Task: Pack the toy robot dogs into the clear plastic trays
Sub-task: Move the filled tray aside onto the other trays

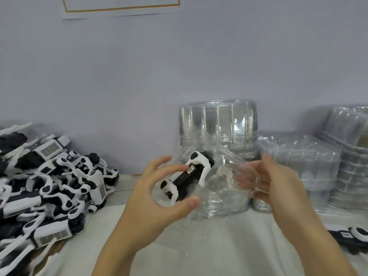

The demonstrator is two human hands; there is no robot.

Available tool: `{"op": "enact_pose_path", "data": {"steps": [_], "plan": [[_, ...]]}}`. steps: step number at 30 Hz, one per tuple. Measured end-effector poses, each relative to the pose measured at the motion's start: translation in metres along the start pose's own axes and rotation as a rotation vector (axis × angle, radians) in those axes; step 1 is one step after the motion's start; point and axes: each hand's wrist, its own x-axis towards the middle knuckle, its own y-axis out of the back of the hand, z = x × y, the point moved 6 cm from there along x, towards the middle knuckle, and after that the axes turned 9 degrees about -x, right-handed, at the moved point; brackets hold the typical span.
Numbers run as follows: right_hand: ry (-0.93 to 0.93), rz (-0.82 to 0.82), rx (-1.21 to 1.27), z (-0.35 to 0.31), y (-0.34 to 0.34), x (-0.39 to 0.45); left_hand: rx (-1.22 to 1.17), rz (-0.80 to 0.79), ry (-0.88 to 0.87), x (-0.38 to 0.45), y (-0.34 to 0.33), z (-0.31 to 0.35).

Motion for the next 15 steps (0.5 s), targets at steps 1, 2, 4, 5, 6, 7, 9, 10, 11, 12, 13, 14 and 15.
{"op": "enact_pose_path", "data": {"steps": [1, 2, 4, 5, 6, 7, 9, 10, 11, 12, 13, 14, 15], "plan": [[-0.026, 0.018, 0.005, 0.003, 0.004, 0.001, 0.006, -0.011, -0.005, 0.0, 0.0, 0.003], [-0.056, 0.019, 0.017, 0.007, 0.008, 0.002, 0.006, -0.018, -0.015, 0.0, 0.0, 0.008], [-0.11, -0.048, -0.036, 0.014, 0.007, 0.002, -0.001, -0.011, -0.041, -0.001, 0.001, 0.019], [-0.132, -0.101, -0.094, 0.018, 0.005, 0.002, 0.003, -0.007, -0.058, -0.001, 0.001, 0.026], [-0.153, -0.159, -0.159, 0.023, 0.002, 0.0, 0.013, -0.008, -0.075, 0.0, 0.002, 0.034], [-0.168, -0.221, -0.243, 0.028, 0.0, -0.001, 0.028, -0.012, -0.091, 0.001, 0.001, 0.041], [-0.172, -0.374, -0.457, 0.037, -0.01, -0.007, 0.059, -0.036, -0.115, 0.007, -0.002, 0.057], [-0.173, -0.463, -0.548, 0.041, -0.016, -0.011, 0.081, -0.057, -0.123, 0.012, -0.006, 0.065], [-0.184, -0.555, -0.608, 0.045, -0.023, -0.015, 0.112, -0.083, -0.13, 0.017, -0.01, 0.073], [-0.204, -0.64, -0.64, 0.049, -0.031, -0.02, 0.145, -0.117, -0.135, 0.023, -0.017, 0.081], [-0.221, -0.712, -0.654, 0.052, -0.039, -0.025, 0.177, -0.159, -0.144, 0.028, -0.027, 0.089], [-0.228, -0.762, -0.664, 0.055, -0.046, -0.028, 0.199, -0.21, -0.157, 0.033, -0.038, 0.097], [-0.229, -0.784, -0.665, 0.057, -0.051, -0.031, 0.209, -0.27, -0.17, 0.037, -0.052, 0.105]]}}
